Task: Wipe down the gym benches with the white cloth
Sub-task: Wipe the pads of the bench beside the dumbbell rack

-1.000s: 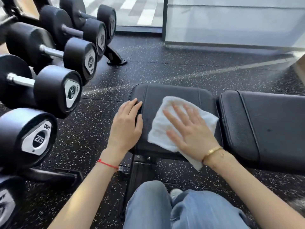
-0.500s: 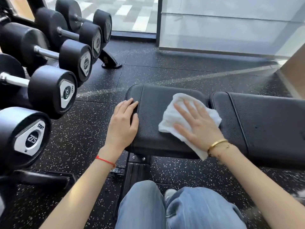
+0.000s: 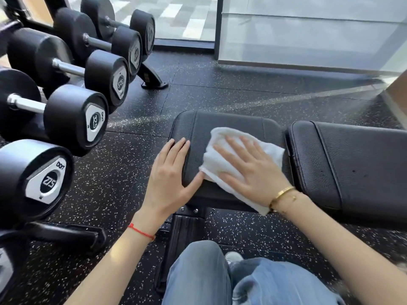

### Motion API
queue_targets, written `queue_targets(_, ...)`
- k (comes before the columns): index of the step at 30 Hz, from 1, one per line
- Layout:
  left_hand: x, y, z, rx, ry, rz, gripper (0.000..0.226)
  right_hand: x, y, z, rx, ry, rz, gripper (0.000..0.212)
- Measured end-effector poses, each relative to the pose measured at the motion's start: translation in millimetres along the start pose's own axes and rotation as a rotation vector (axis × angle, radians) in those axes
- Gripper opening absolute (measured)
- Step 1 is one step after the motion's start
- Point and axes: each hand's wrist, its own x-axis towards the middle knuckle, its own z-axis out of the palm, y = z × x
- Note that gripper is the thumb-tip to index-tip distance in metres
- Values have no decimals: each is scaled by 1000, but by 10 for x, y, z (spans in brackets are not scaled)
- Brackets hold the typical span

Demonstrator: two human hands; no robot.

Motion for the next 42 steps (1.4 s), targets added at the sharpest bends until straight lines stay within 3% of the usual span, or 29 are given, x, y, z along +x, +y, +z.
queue_targets(6, -10, -29, -22, -12, -17, -2, 58, 596, 211, -52, -26, -30, 293, 78)
queue_targets(13, 120, -93, -45, -62, 30, 7, 50, -297, -98, 28, -28, 23, 33, 72)
queue_targets(17, 172, -101, -45, -55, 15, 20, 51, 40, 351, 0, -46, 56, 217, 75)
queue_targets(20, 165, -108, -16, -73, -1, 16, 50, 561, 494, -59, -4, -32, 403, 69)
queue_targets(22, 159, -119, -5, -85, 0, 17, 49, 603, 388, -73, 8, -52, 366, 69)
queue_targets(26, 160, -132, 4, -95, 24, 32, 47, -101, 101, -63, -19, 24, 62, 77)
queue_targets(29, 156, -137, 7, -101, 28, 27, 46, -704, 21, 85, -130, 181, -58, 75)
queue_targets(32, 150, -145, 19, -96, 33, 22, 46, -824, -58, 280, -268, 310, -29, 72)
queue_targets(37, 153, -158, 31, -91, 35, 32, 48, -451, -432, 505, -446, 374, -6, 75)
queue_targets(42, 152, -151, 38, -83, 45, 42, 47, -804, -72, 455, -448, 481, 38, 75)
